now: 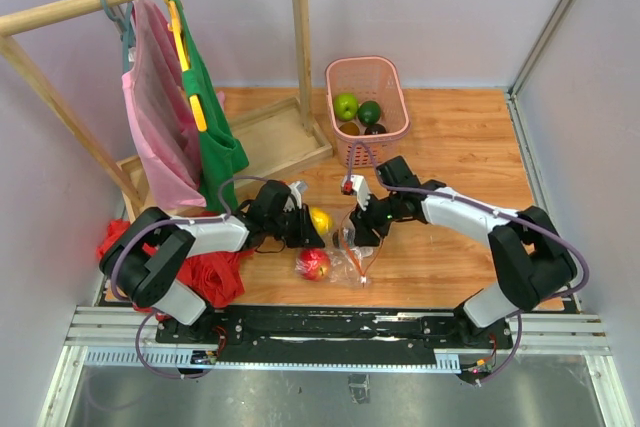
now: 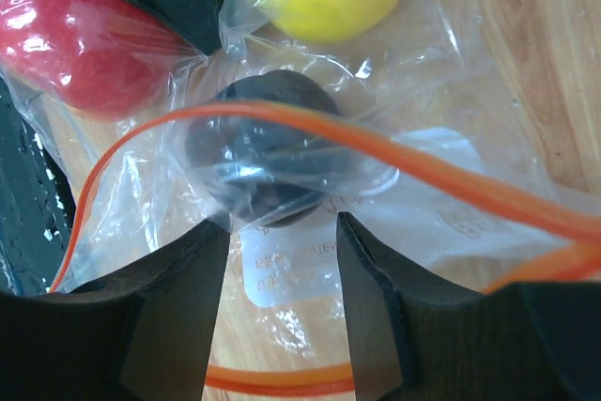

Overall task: Open the zip-top bag and remove the fake food
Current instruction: Pick up the fake fruit from the zipper food storage bag.

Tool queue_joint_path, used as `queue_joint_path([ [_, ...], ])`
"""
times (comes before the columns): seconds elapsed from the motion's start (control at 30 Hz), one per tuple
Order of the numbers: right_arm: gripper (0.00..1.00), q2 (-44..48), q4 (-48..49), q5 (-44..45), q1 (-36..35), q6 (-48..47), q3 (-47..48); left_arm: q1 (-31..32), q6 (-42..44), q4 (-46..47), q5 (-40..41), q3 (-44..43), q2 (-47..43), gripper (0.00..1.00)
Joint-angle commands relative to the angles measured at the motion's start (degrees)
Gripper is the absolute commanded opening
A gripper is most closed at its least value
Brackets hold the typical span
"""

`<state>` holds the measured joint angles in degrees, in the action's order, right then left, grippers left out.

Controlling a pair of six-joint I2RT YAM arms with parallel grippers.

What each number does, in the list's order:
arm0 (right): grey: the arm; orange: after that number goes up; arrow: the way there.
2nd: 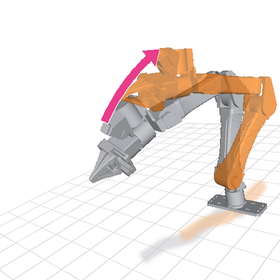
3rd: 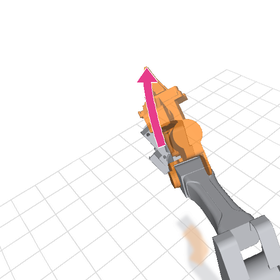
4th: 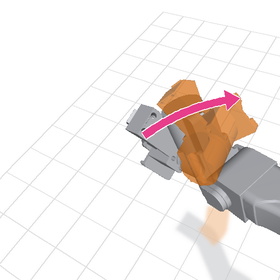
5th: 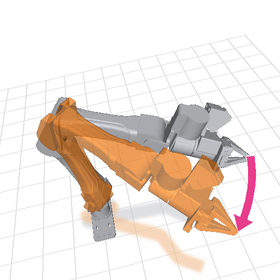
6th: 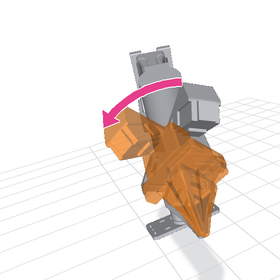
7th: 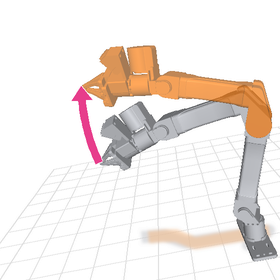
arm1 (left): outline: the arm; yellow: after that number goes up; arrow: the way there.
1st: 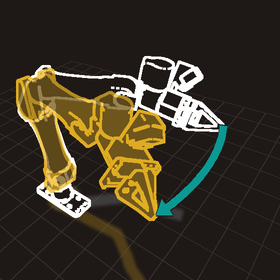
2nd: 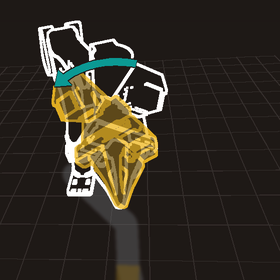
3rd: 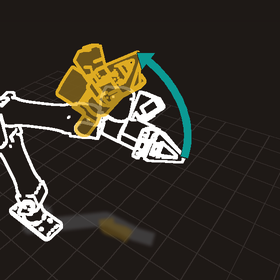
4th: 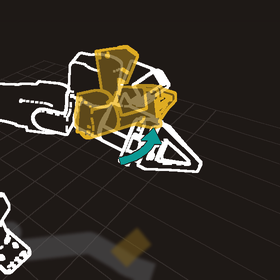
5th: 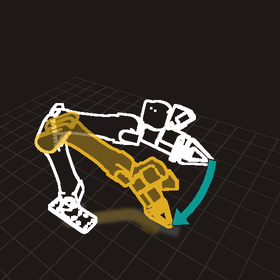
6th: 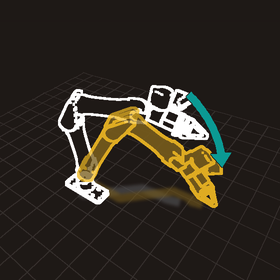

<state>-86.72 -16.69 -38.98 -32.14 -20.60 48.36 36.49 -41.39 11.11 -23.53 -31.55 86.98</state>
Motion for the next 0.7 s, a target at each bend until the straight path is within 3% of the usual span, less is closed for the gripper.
queue_joint_path([
  [0.0, 0.51, -3.41, 1.5, 0.34, -1.79, 0.8, 2.48, -0.46, 1.25, -3.28, 0.91, 0.41, 2.78, 0.11],
  [0.27, 0.7, -6.98, 6.0, -0.92, -5.39, -0.88, 4.34, -0.37, 1.67, -2.37, -1.18, -1.22, 5.39, 0.1],
  [0.67, 0.75, -10.95, 11.38, -3.76, -9.76, -5.44, 5.52, -0.28, 2.81, -1.58, -3.83, -4.25, 8.76, 0.1],
])
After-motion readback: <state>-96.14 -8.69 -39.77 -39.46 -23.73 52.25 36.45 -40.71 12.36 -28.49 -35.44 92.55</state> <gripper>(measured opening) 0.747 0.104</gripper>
